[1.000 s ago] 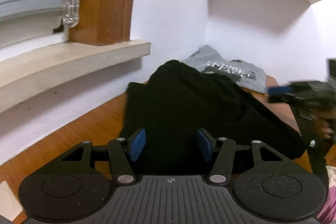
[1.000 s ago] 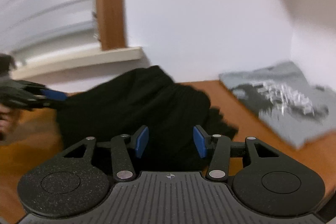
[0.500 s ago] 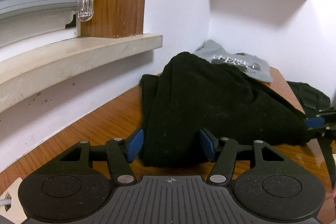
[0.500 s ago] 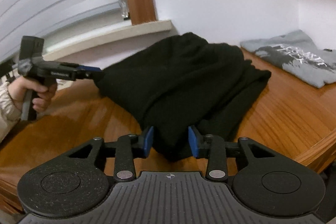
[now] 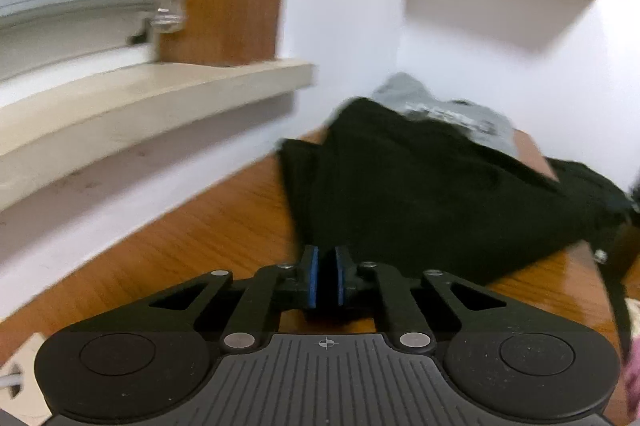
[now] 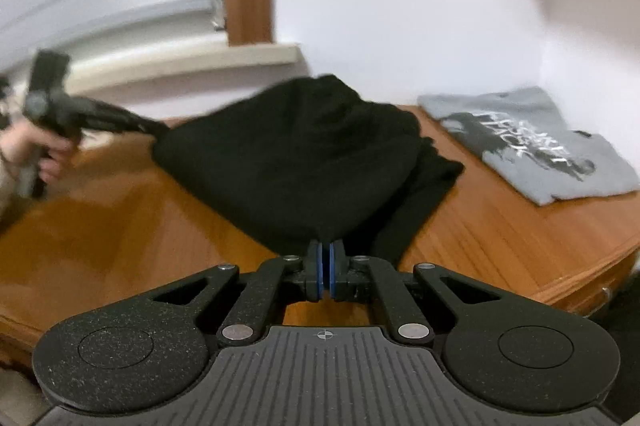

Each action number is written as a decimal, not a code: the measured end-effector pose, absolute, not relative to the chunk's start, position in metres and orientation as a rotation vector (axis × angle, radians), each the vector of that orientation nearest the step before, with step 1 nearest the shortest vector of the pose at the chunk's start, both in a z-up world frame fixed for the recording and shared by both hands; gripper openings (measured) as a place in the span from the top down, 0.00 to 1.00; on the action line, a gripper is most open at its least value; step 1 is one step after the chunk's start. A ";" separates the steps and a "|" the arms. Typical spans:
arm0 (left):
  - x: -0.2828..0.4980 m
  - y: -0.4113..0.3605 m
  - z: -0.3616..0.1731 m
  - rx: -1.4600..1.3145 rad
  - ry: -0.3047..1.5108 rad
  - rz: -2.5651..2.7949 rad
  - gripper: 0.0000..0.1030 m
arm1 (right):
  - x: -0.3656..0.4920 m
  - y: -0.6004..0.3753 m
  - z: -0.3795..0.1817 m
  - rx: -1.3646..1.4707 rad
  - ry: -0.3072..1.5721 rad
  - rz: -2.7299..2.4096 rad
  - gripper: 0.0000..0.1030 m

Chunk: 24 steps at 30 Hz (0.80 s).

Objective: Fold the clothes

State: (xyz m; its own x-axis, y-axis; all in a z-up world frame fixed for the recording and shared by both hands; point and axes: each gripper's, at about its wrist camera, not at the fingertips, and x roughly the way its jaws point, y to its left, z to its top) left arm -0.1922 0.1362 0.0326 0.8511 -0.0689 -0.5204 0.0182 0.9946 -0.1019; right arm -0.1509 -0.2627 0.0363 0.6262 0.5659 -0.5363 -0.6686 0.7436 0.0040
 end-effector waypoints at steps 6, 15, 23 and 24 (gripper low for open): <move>-0.195 0.147 0.037 -0.154 0.523 -0.069 0.57 | -0.148 -0.276 0.044 -0.094 0.464 0.664 0.71; -0.187 0.130 0.029 -0.149 0.573 -0.152 0.73 | -0.102 -0.247 0.011 0.036 0.539 0.776 0.82; -0.191 0.134 0.039 -0.152 0.558 -0.131 0.75 | -0.099 -0.276 0.021 -0.012 0.458 0.611 0.94; -0.191 0.132 0.044 -0.144 0.542 -0.120 0.71 | -0.098 -0.273 0.024 0.004 0.446 0.643 0.89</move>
State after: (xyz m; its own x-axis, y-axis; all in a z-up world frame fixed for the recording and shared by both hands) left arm -0.1905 0.1318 0.0440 0.8502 -0.1519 -0.5041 0.0760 0.9829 -0.1679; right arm -0.0978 -0.2730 0.0239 0.7092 0.5803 -0.4004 -0.5787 0.8035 0.1394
